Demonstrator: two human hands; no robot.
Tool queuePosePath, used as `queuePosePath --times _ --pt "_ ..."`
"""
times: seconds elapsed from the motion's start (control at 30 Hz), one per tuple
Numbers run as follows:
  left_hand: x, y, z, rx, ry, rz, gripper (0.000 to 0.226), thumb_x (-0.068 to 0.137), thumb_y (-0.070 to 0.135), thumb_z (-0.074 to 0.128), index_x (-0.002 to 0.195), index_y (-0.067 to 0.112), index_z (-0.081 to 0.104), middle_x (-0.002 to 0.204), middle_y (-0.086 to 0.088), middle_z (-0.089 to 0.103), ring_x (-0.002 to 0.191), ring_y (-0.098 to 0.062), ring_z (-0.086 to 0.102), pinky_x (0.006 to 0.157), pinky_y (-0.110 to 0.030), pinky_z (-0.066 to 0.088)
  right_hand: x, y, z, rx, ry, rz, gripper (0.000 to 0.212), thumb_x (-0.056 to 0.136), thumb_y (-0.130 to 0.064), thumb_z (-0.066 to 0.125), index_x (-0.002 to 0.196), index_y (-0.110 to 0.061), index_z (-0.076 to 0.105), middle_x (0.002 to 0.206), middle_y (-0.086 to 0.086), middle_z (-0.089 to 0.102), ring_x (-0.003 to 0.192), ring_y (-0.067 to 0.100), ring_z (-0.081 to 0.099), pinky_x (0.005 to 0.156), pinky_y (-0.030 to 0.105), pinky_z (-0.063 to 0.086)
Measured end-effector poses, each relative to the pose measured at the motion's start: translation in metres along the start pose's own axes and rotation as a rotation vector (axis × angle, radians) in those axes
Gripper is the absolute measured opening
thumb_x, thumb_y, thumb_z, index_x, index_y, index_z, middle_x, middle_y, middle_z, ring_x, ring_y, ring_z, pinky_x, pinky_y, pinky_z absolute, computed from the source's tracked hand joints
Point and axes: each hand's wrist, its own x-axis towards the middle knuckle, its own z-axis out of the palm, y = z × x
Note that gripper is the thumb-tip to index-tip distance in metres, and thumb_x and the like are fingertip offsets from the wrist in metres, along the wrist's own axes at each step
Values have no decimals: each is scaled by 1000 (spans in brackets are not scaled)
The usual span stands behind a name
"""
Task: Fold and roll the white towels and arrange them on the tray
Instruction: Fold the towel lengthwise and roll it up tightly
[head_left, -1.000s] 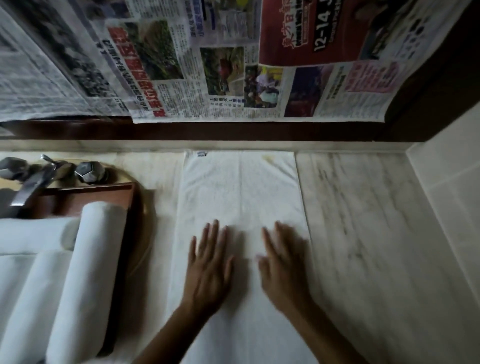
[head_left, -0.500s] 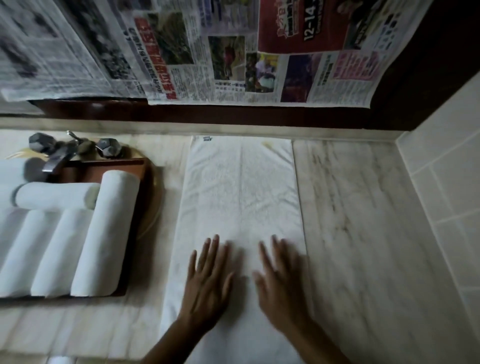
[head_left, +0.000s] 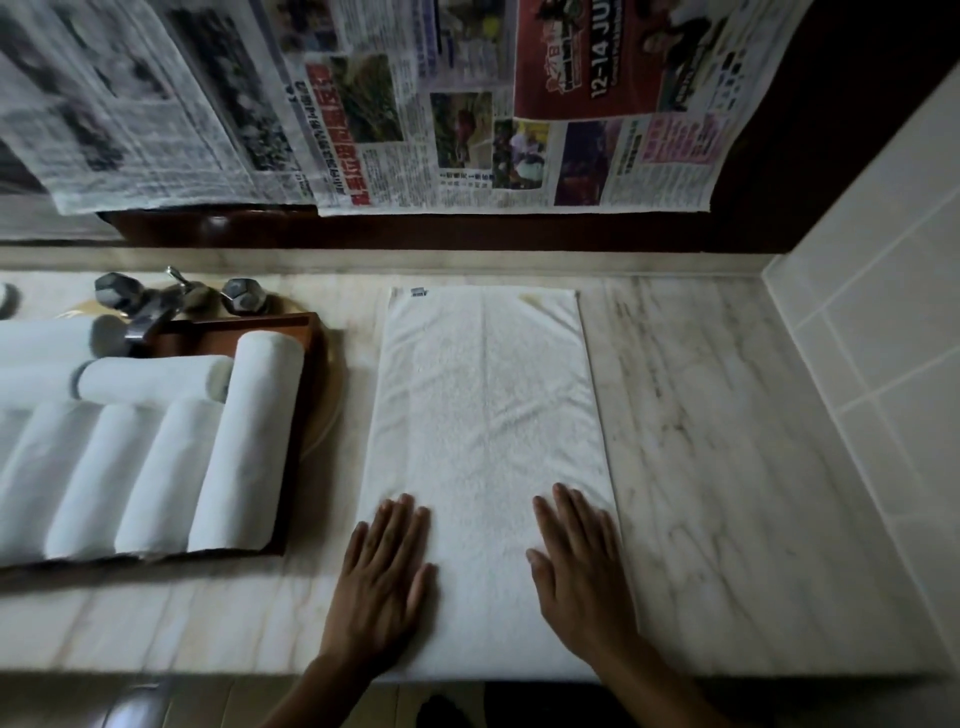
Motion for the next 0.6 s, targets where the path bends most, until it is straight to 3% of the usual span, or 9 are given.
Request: queuePosePath --times 0.43,0.6 --pt "-59 3 0 -5 0 34 63 106 45 30 162 17 24 171 -4 12 158 -26 13 122 -50 19 -57 -26 -1 -3 -23 37 60 107 -47 33 161 -23 31 171 2 17 158 22 12 122 55 24" --pt "-64 6 -3 -10 -13 28 64 105 45 30 162 16 26 171 -6 14 158 -27 12 122 -50 19 -64 -29 -3 15 -27 49 60 105 -47 37 160 -23 35 170 3 21 157 22 17 123 53 23"
